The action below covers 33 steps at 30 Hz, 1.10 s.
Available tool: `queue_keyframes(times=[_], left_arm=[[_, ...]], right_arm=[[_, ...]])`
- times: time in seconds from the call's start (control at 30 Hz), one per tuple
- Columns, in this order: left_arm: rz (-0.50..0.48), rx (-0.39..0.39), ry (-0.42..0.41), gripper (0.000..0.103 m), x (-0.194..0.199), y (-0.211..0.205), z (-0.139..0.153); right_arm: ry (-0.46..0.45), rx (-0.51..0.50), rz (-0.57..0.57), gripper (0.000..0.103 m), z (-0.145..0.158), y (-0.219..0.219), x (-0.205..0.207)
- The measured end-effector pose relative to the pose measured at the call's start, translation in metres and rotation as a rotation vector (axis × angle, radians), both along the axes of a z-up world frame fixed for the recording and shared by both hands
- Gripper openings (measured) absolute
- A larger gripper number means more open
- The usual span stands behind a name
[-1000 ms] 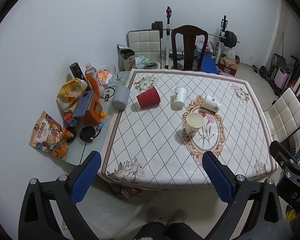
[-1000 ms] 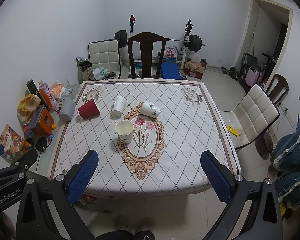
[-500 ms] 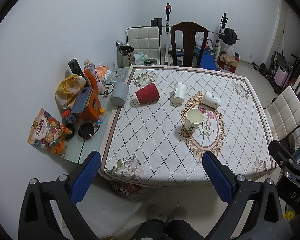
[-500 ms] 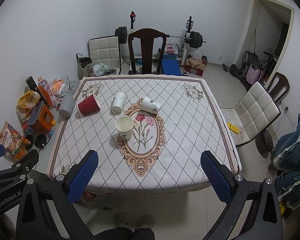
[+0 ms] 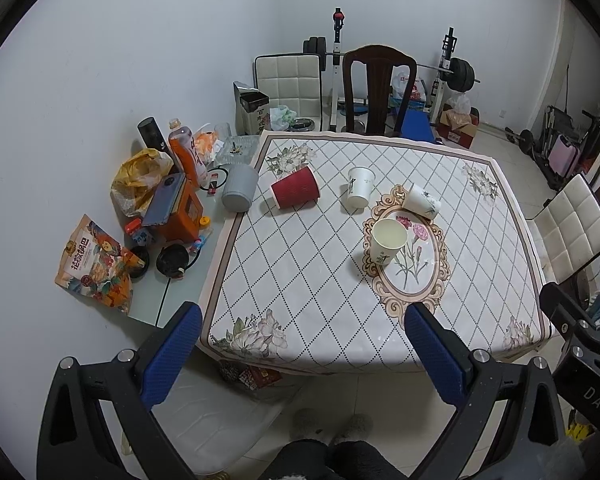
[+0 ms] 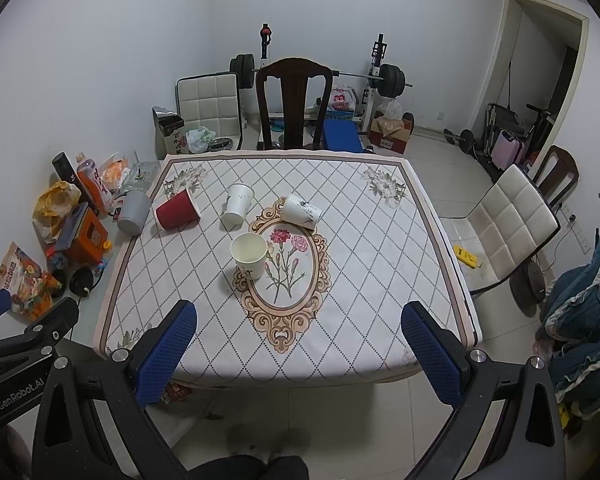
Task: Flip cup upright
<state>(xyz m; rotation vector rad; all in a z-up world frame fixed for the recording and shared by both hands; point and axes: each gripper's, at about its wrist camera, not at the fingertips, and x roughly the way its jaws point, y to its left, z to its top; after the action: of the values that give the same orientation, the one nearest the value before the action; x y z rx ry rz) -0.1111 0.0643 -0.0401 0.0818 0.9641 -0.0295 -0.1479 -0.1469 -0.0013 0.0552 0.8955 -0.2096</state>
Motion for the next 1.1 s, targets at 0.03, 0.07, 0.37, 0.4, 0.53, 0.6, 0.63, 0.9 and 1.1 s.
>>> queue_keyframes(times=[0.03,0.07,0.37,0.4,0.53,0.6,0.63,0.9,1.1], left_arm=[[0.000,0.000,-0.001,0.103,-0.0004,-0.0005,-0.0002],[0.000,-0.001,-0.001,0.103,-0.0004,-0.0006,-0.0002],[0.000,-0.002,-0.006,0.103,-0.0007,-0.0009,-0.0001],[0.000,-0.002,-0.009,0.103,-0.0007,-0.0008,0.0001],[0.001,-0.001,-0.009,0.103,-0.0005,-0.0017,0.0004],[0.001,-0.001,-0.009,0.103,-0.0008,-0.0014,0.0006],[0.001,-0.001,-0.009,0.103,-0.0009,-0.0015,0.0005],[0.002,-0.002,-0.009,0.103,-0.0011,-0.0009,0.0002],[0.002,-0.001,-0.008,0.103,-0.0013,-0.0008,-0.0003]], right_arm=[[0.000,-0.001,0.000,0.103,0.0001,0.0001,0.0002],[-0.001,-0.002,-0.001,0.103,-0.0010,-0.0005,-0.0015],[0.003,-0.001,0.001,0.103,0.0004,-0.0001,-0.0009],[0.003,-0.002,0.001,0.103,0.0002,-0.0002,-0.0014],[0.002,-0.002,0.002,0.103,0.0013,0.0001,-0.0012],[0.002,-0.002,0.002,0.103,0.0009,-0.0002,-0.0018],[0.002,-0.002,0.002,0.103,0.0007,-0.0004,-0.0023],[0.002,-0.004,0.003,0.103,0.0013,0.0002,-0.0018],[0.002,-0.001,0.004,0.103,0.0019,0.0008,-0.0022]])
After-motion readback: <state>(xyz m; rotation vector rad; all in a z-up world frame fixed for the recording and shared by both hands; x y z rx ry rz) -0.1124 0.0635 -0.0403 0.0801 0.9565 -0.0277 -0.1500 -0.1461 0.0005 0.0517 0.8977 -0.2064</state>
